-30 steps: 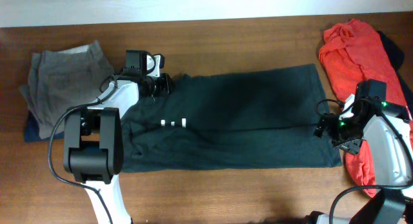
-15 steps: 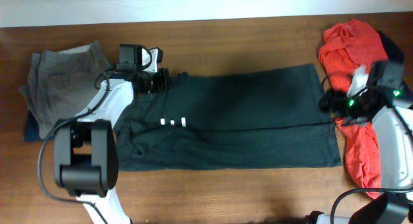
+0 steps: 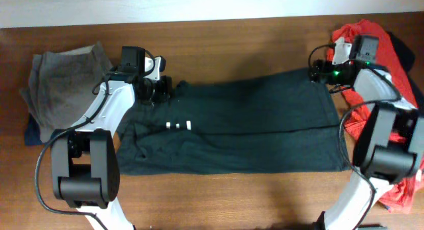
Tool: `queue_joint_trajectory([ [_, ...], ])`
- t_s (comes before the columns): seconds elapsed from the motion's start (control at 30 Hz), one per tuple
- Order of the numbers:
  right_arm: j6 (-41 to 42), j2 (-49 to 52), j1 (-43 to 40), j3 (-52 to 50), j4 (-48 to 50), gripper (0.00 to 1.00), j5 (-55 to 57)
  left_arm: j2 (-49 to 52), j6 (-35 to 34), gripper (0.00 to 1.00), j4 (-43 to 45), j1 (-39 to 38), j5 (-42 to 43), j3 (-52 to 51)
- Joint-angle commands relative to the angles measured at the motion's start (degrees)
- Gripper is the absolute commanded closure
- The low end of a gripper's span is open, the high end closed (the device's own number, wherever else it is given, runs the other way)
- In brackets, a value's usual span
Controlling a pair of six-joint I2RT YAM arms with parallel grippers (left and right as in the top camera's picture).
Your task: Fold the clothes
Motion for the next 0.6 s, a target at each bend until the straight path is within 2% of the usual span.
queue_joint_trajectory([
  [0.0, -0.6, 3.0, 0.5, 1.2, 4.0, 0.14, -1.4, -0.9, 0.3, 1.0, -0.2, 0.0, -0.5, 0.5],
  [0.2, -0.7, 6.0, 1.6, 1.2, 9.4, 0.14, -1.0, -0.9, 0.4, 0.99, -0.4, -1.7, -3.1, 0.5],
  [0.4, -0.7, 9.2, 2.6, 1.2, 10.1, 0.15, 1.7, -0.9, 0.5, 1.0, -0.5, -3.7, -5.5, 0.5],
  [0.47, -0.7, 9.9, 2.7, 1.2, 10.5, 0.23, 1.8, -0.9, 0.5, 0.99, -0.5, -3.7, -5.5, 0.5],
  [0.57, -0.7, 10.4, 2.9, 1.2, 10.8, 0.43, 2.0, -0.9, 0.5, 1.0, -0.5, -3.7, -5.5, 0.5],
])
